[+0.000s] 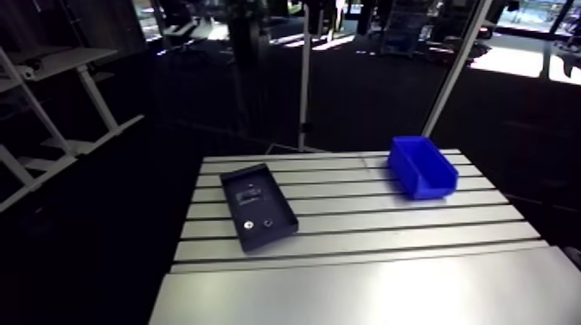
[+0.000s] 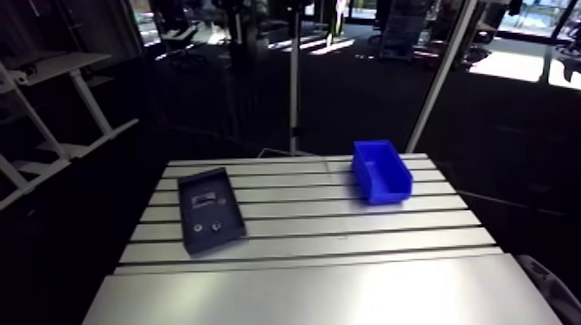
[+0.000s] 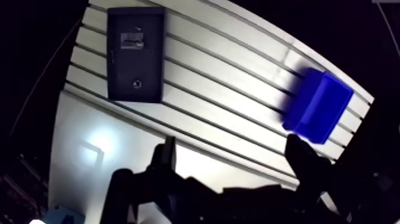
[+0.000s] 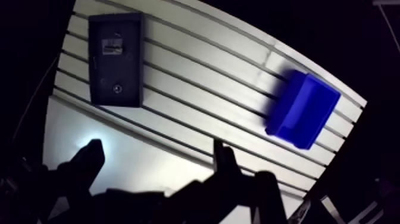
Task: Pick up the M10 bolt from the tray and put it into the blue bin.
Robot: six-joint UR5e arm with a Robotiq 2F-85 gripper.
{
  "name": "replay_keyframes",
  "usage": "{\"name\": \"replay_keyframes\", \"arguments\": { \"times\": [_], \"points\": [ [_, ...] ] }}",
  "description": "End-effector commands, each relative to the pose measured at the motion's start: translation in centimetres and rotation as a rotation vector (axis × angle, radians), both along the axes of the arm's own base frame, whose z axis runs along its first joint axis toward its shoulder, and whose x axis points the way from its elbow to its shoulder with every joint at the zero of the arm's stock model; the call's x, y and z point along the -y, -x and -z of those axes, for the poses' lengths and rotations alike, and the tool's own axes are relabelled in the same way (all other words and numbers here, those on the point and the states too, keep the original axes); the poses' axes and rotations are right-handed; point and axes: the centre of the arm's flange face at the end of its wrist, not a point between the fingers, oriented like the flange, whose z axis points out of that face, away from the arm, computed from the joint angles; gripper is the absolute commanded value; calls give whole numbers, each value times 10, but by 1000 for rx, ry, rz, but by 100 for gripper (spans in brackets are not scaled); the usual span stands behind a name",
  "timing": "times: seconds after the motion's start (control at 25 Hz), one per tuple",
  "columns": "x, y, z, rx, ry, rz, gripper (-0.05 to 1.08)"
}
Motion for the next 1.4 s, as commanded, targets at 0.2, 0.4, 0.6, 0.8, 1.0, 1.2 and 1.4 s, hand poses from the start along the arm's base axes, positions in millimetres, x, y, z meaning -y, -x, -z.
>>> {"name": "replay_keyframes", "arguments": {
  "times": [0.2, 0.4, 0.6, 0.8, 1.0, 1.2, 1.4],
  "points": [
    [61, 18, 46, 54, 14, -467, 1],
    [71, 28, 62, 48, 21, -682, 1],
    [103, 31, 86, 41, -33, -834, 1],
    [124, 36, 113, -13, -126, -933, 1],
    [133, 31, 137, 11, -121, -986, 1],
    [141, 28, 162, 30, -50, -1043, 1],
    [144, 21, 179, 38, -1, -1097, 1]
  ]
}}
